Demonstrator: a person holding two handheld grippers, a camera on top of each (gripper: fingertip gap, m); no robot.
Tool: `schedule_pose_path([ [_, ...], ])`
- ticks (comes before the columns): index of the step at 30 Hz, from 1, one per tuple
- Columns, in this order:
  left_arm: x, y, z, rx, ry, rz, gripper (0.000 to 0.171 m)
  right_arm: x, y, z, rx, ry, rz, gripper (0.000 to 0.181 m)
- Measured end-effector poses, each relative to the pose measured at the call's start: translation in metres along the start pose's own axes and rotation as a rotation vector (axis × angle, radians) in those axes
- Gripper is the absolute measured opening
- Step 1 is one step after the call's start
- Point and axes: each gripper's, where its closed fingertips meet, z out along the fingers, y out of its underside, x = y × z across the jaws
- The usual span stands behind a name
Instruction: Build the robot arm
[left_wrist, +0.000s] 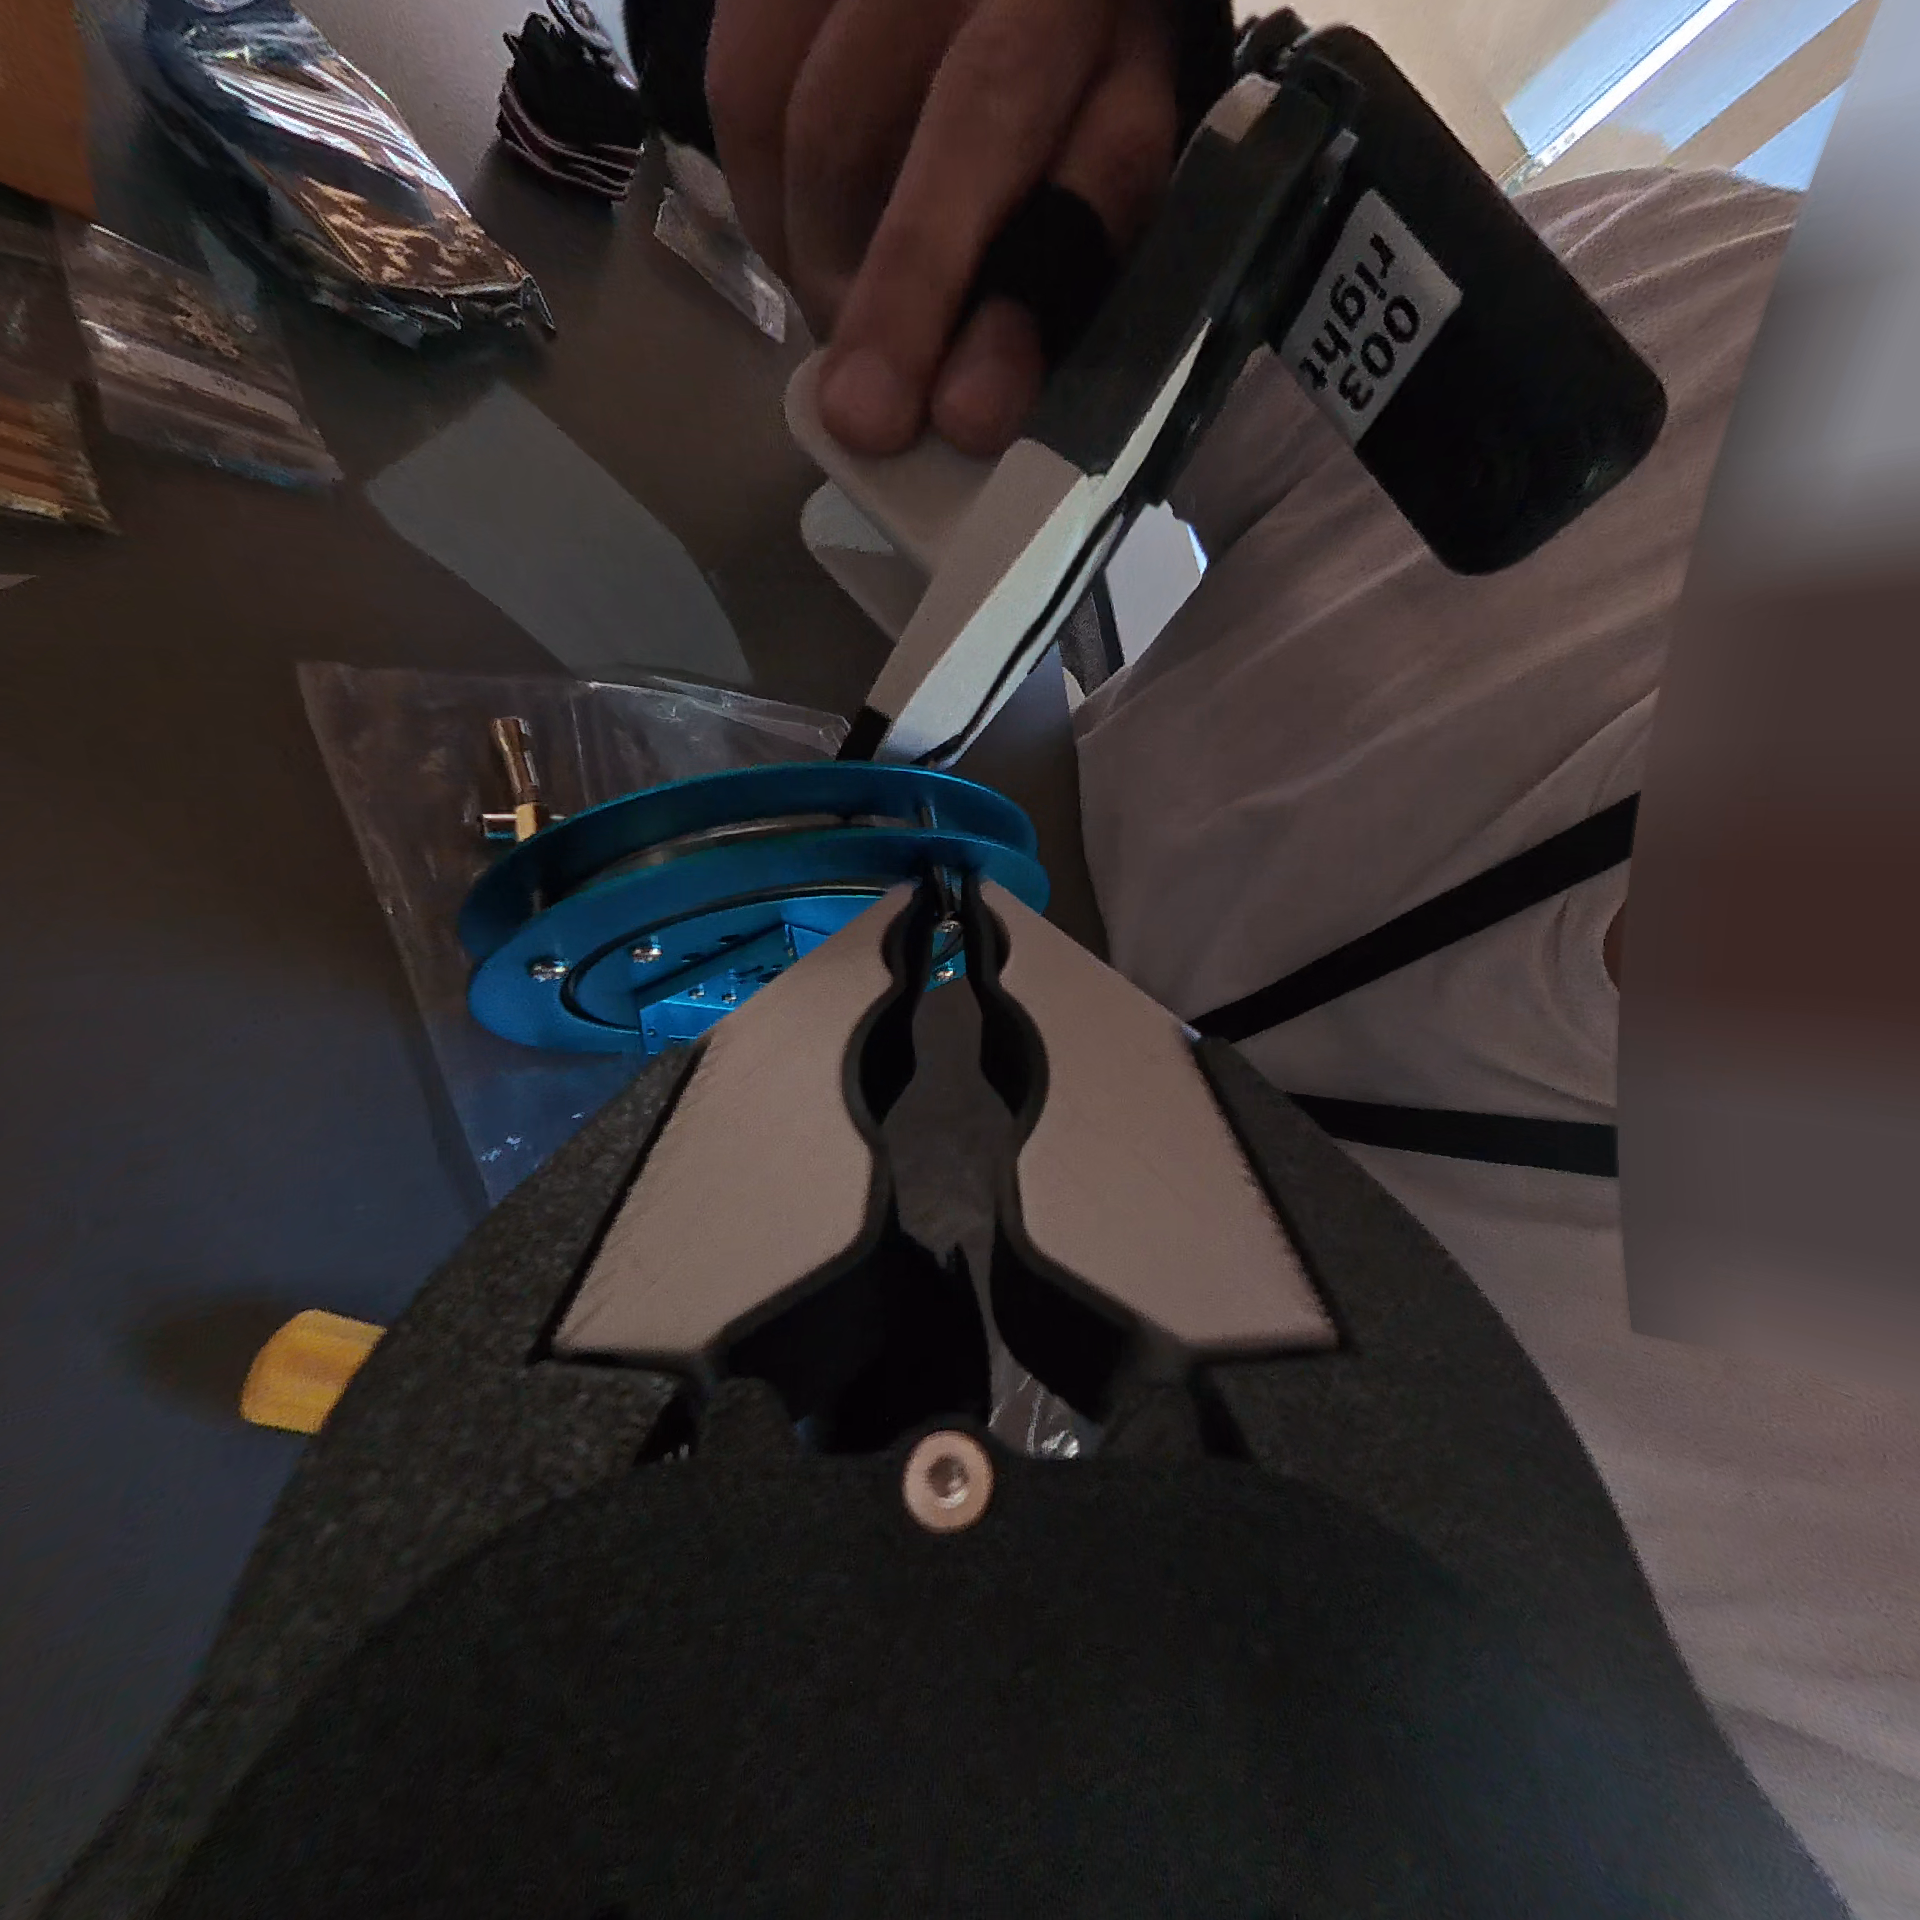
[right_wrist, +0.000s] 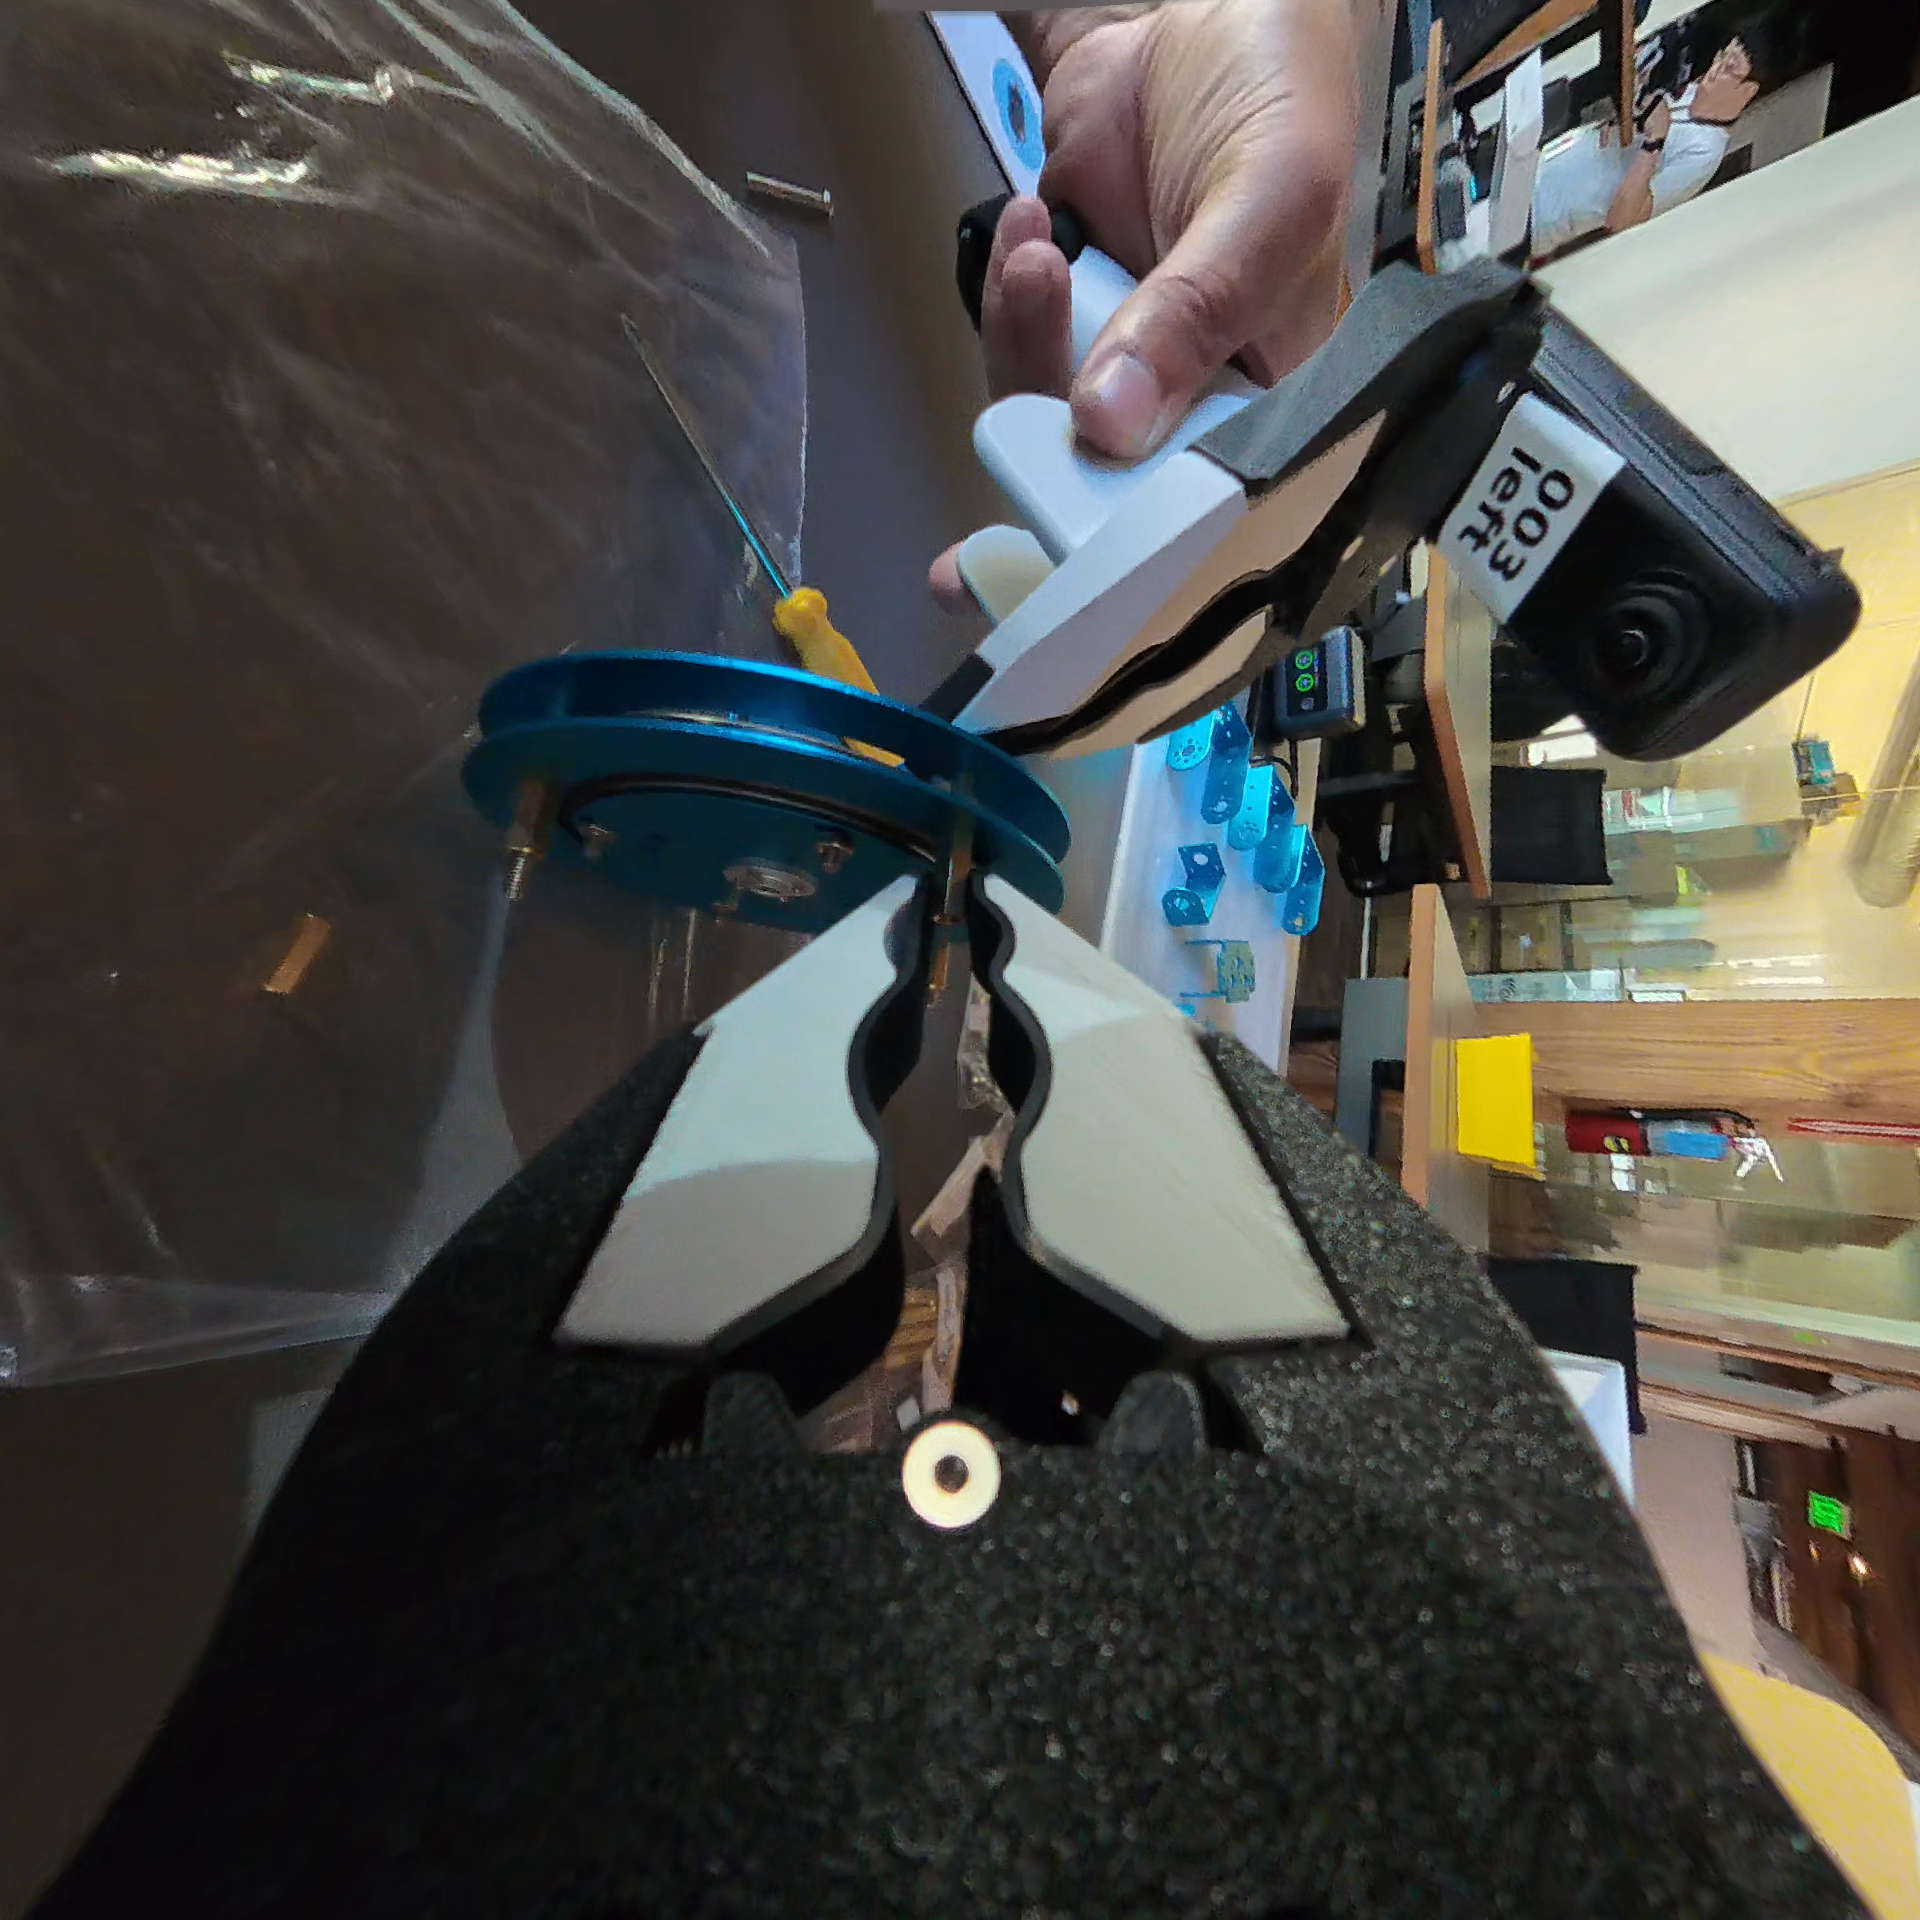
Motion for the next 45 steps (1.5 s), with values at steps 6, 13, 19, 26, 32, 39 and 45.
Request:
schedule_pose_path([
  [6,-0.007,-0.003,-0.007,0.028,-0.062,-0.023,0.004,0.007,-0.003,0.0,-0.109,0.021,0.011,0.004],
  [13,-0.008,0.003,-0.008,-0.082,-0.405,0.298,0.004,0.001,-0.007,0.0,-0.088,-0.423,0.576,0.005],
  [19,-0.013,0.006,-0.014,-0.21,-0.694,0.549,0.004,-0.002,-0.012,0.001,-0.041,-0.684,0.844,0.005],
  [26,-0.01,0.002,-0.01,-0.001,-0.264,0.102,0.003,0.007,0.002,0.011,-0.22,-0.083,-0.004,0.005],
  [32,-0.014,-0.001,-0.009,-0.006,-0.348,0.243,0.004,0.006,0.007,0.006,-0.315,-0.253,0.186,0.003],
  [39,-0.031,-0.006,-0.014,-0.214,-0.951,0.874,0.003,-0.015,-0.003,-0.005,-0.276,-0.96,1.018,0.003],
  [45,-0.042,-0.016,-0.021,-0.308,-1.256,1.197,0.003,-0.016,-0.014,-0.014,-0.154,-1.408,1.533,0.004],
])
